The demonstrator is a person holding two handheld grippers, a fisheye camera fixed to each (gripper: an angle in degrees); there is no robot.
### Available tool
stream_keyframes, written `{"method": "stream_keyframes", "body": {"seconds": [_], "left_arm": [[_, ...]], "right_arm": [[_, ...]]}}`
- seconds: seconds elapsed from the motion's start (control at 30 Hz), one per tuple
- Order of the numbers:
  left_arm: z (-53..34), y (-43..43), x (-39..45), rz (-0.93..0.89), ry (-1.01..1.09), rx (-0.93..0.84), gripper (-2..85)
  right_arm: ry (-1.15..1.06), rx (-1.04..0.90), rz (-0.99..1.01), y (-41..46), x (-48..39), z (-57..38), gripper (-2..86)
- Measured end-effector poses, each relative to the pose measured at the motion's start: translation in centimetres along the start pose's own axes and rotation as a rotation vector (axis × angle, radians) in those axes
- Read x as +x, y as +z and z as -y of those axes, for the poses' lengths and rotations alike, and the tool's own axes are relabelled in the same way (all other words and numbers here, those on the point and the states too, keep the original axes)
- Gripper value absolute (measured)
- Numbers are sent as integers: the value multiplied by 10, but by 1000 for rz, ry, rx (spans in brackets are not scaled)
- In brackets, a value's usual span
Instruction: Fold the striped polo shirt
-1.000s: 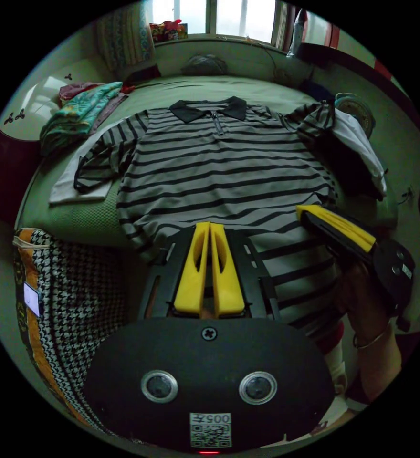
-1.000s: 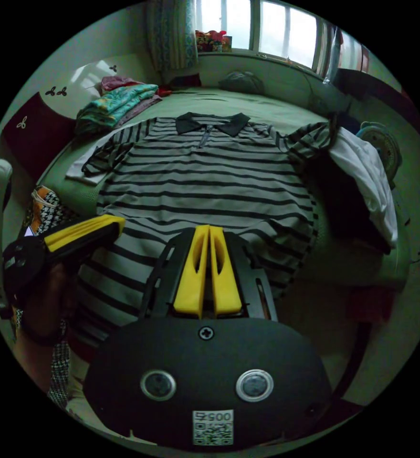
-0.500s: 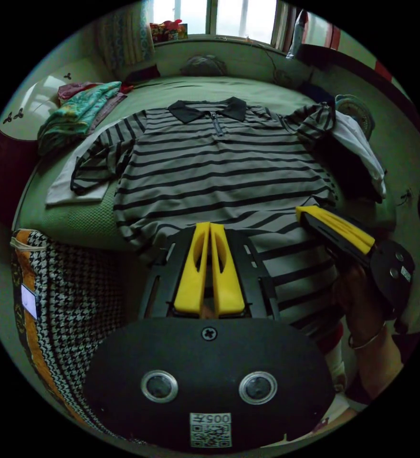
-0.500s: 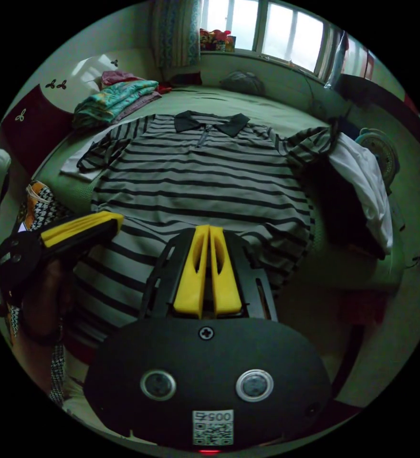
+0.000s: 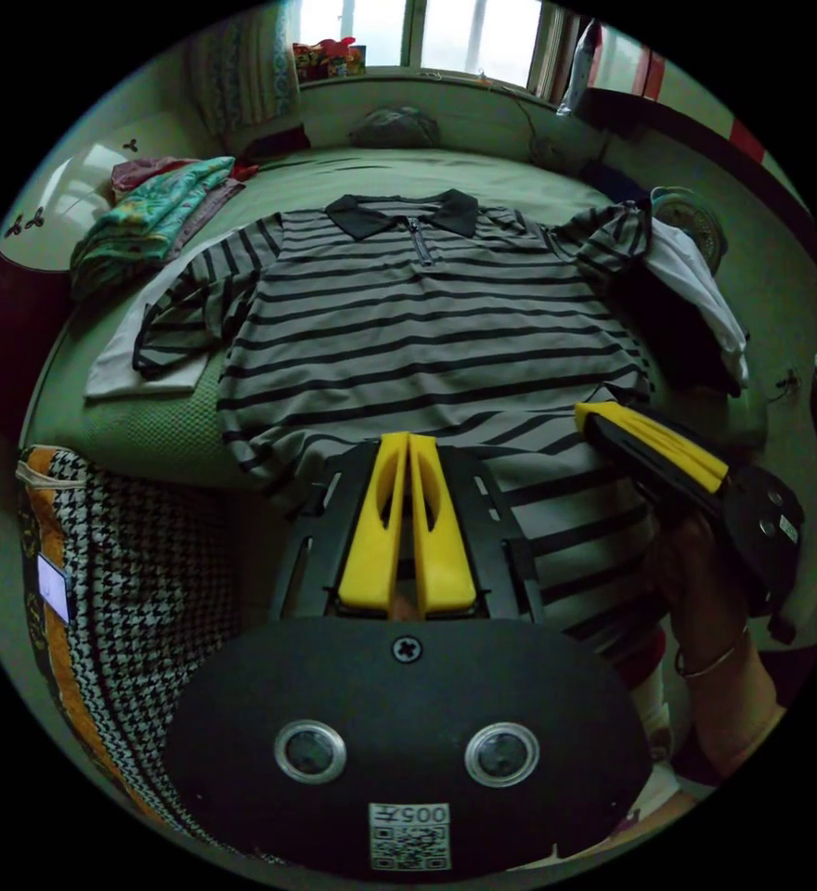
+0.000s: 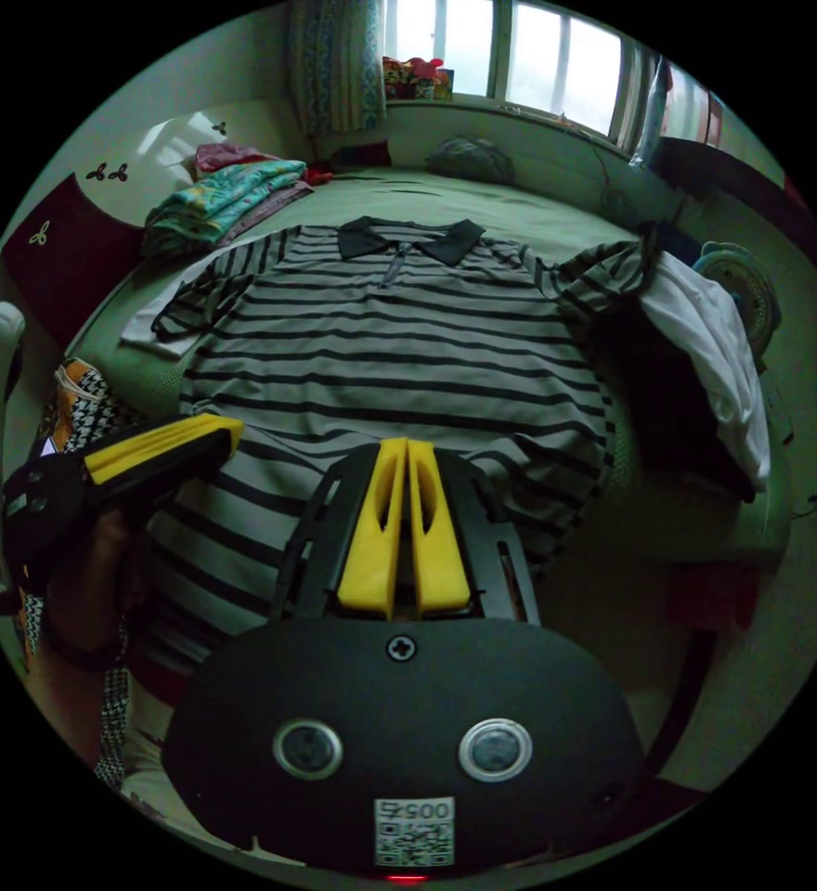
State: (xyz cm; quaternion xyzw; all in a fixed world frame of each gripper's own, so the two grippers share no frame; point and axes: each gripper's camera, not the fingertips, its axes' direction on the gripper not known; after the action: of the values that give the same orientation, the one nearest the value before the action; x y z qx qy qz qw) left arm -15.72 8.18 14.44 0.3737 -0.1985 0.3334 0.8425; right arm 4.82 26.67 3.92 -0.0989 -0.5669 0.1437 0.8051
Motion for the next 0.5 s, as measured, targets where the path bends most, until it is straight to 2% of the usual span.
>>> {"method": "stream_keyframes", "body": {"seconds": [0.5], "left_arm": [[-9,7,5,3,0,2,-7]], "right_arm": [[7,0,11,14,3,-8,-10]]}}
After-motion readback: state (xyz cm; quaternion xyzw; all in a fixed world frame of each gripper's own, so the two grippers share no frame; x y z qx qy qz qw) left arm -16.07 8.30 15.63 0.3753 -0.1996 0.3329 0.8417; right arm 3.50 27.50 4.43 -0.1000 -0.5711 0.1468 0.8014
